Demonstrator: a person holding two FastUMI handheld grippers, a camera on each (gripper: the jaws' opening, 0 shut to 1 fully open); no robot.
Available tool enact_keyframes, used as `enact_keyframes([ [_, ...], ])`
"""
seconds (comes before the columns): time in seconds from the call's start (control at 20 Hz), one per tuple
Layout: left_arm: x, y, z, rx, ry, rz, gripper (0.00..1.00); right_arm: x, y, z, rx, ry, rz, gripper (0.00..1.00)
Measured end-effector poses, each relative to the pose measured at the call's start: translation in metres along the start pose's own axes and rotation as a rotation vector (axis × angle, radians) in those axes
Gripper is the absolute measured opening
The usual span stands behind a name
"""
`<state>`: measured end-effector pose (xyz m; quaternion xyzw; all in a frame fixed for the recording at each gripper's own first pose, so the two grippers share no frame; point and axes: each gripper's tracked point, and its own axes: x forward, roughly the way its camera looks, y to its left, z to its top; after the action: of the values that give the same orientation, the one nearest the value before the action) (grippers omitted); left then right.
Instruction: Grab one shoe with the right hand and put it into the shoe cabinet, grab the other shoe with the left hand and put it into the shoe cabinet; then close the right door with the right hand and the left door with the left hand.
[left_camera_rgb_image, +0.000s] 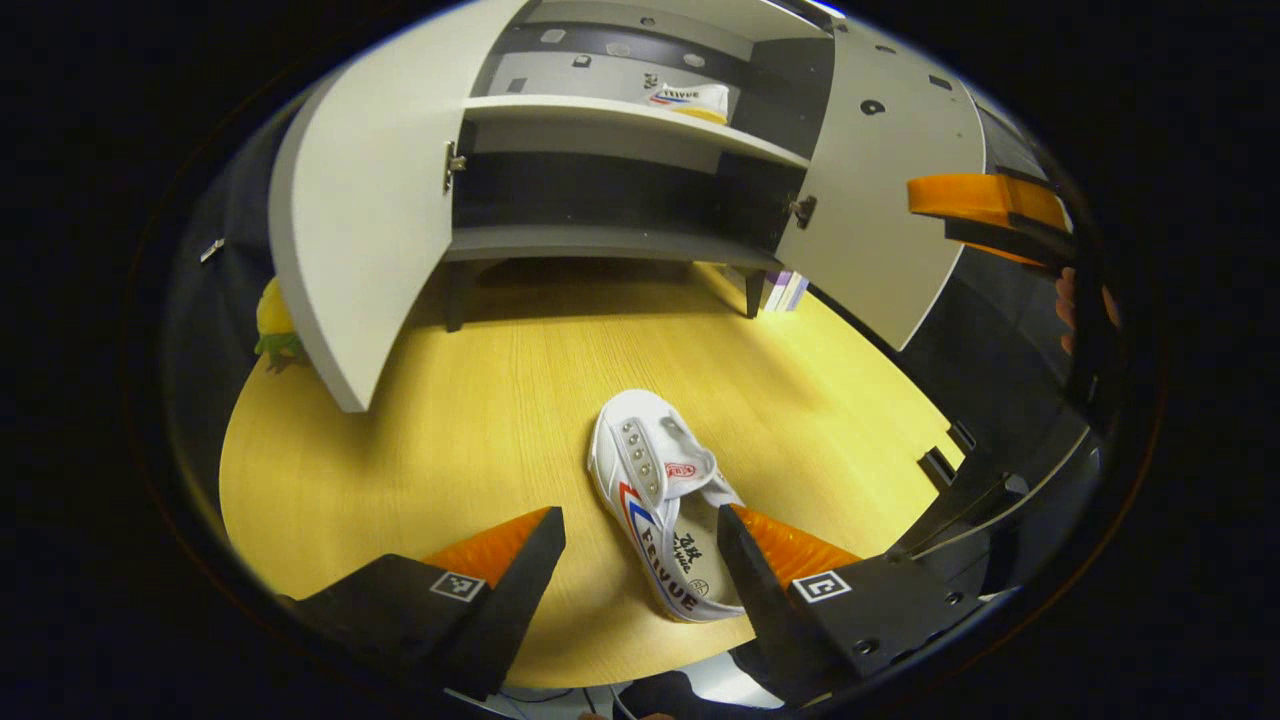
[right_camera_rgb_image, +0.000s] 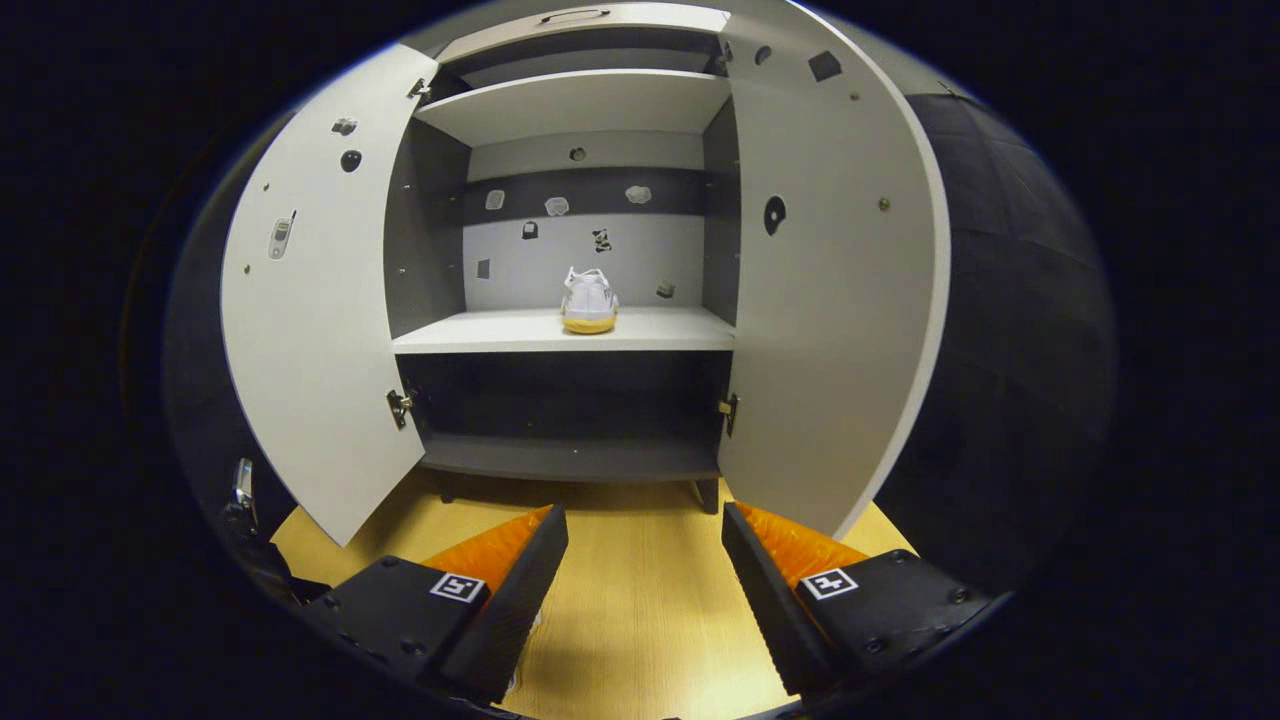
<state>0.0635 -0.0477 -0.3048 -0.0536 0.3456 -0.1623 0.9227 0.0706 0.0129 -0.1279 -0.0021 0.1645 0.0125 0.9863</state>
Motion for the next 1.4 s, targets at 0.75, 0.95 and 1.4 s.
enact_keyframes([
  [0.75,0.076,0.008,-0.01,0.008,0.108,0.145,0.62,-0.019,0.017,-0.065,-0.049,0.183,0.133,0.99],
  [0.95,0.081,0.016,-0.01,0.001,0.125,0.238,0.43,-0.015,0.029,-0.056,-0.086,0.171,0.226,0.99],
  [1.4,0.074,0.033,-0.01,-0.09,0.12,0.322,0.05,0.004,0.033,-0.037,-0.074,0.129,0.296,0.99],
])
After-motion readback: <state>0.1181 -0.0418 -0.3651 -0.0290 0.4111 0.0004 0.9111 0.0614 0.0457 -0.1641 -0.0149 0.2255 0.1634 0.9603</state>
